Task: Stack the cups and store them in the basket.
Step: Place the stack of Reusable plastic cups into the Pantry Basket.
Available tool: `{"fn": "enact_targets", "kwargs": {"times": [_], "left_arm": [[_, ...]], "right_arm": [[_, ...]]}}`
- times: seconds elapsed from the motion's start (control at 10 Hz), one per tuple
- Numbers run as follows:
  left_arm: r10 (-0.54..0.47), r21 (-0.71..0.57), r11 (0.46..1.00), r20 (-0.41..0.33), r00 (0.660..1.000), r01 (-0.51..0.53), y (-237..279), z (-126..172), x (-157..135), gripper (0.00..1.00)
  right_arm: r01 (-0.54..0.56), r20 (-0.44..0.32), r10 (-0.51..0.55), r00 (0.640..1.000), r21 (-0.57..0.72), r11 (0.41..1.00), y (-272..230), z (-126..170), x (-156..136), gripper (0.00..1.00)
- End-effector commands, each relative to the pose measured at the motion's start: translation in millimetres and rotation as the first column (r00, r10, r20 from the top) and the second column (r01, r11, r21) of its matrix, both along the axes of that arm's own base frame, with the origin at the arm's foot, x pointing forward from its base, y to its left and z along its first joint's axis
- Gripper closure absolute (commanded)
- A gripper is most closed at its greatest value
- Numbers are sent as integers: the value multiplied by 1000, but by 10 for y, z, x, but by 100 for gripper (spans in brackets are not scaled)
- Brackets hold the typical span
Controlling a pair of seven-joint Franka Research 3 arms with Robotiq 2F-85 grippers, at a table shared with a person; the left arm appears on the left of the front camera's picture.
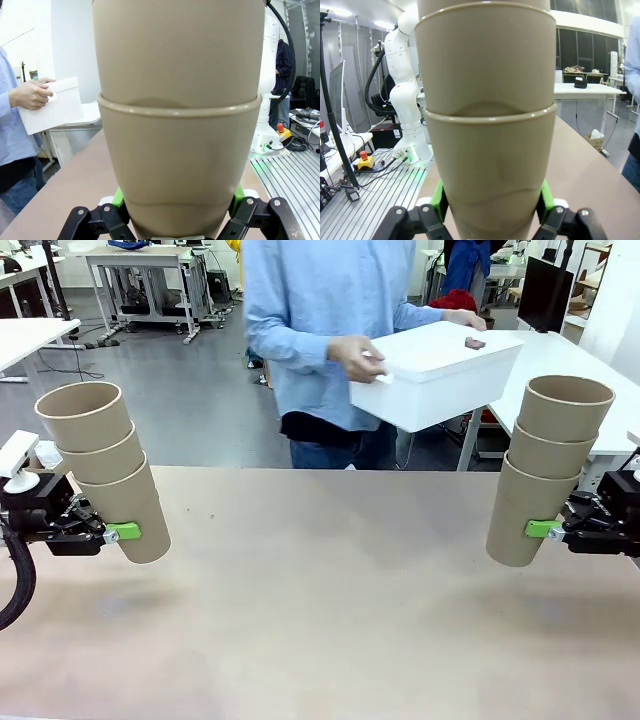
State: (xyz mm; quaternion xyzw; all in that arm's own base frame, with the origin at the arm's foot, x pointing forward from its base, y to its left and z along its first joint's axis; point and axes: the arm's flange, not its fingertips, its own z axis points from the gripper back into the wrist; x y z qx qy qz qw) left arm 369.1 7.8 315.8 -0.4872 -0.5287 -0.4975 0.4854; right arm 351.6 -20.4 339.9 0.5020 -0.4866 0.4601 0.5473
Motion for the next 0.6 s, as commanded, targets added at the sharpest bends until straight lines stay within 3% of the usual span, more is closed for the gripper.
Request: {"fn": "enact_targets", "kwargs": {"times": [0.0,0.5], "left_arm": [[9,-18,1000,12,1000,-9,1,37,13,14],[9,-18,1000,12,1000,-9,1,37,13,14]], "right_arm": [[-3,9,3,1000,-2,1000,27,37,12,15],[-3,9,3,1000,-2,1000,27,37,12,15]]}}
